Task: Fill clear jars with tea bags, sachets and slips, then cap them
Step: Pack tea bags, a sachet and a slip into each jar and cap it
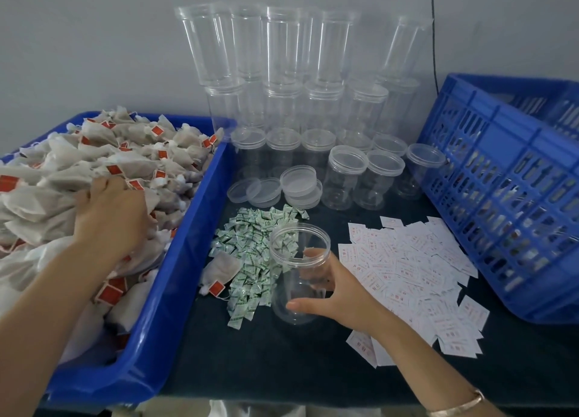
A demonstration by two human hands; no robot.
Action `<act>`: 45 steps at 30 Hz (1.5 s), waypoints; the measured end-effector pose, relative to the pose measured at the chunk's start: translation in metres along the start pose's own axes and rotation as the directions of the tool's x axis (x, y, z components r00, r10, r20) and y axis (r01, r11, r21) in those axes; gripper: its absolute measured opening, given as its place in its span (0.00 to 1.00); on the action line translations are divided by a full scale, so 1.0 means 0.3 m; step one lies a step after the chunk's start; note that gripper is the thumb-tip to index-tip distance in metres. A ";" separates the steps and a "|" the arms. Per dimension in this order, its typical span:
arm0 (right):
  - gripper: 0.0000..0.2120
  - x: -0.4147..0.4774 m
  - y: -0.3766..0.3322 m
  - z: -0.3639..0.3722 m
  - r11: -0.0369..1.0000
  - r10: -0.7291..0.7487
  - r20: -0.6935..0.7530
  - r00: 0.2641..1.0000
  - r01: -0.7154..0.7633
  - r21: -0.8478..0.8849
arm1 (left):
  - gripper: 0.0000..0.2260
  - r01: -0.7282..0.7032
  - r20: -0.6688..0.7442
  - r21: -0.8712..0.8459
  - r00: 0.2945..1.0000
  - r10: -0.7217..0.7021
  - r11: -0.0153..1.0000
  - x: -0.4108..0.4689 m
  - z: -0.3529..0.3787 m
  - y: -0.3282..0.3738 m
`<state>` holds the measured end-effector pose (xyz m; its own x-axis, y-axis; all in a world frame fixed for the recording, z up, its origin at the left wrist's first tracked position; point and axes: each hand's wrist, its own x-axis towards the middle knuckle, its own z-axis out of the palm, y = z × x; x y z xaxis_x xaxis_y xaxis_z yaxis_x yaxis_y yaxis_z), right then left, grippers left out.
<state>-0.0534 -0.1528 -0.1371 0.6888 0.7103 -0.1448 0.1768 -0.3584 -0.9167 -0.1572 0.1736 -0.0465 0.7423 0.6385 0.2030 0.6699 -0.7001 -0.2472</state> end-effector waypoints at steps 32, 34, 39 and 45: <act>0.42 -0.060 0.002 0.053 0.990 -0.134 -0.123 0.983 0.138 0.026 | 0.10 -0.389 -0.280 -0.771 0.918 0.281 0.504 -0.142 -0.191 0.189; 0.43 -0.063 0.010 0.049 0.990 -0.134 -0.123 0.983 0.138 0.023 | 0.10 -0.297 -0.226 -0.612 0.954 0.199 0.733 -0.081 -0.106 0.103; 0.42 -0.046 0.010 0.041 0.989 -0.135 -0.137 0.981 0.142 0.041 | 0.18 -0.205 0.255 0.010 0.947 0.195 0.979 -0.006 0.057 -0.050; 0.42 -0.008 -0.008 0.022 0.984 -0.171 -0.134 0.976 0.175 0.021 | 0.09 -0.089 -0.044 -0.201 0.996 0.082 0.976 -0.011 0.056 -0.041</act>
<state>-0.0602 -0.1496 -0.1370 0.7361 0.6737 0.0649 0.2798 -0.2156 -0.9355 -0.1682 0.1854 -0.0600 0.7945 0.5645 0.2239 0.5907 -0.8039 -0.0692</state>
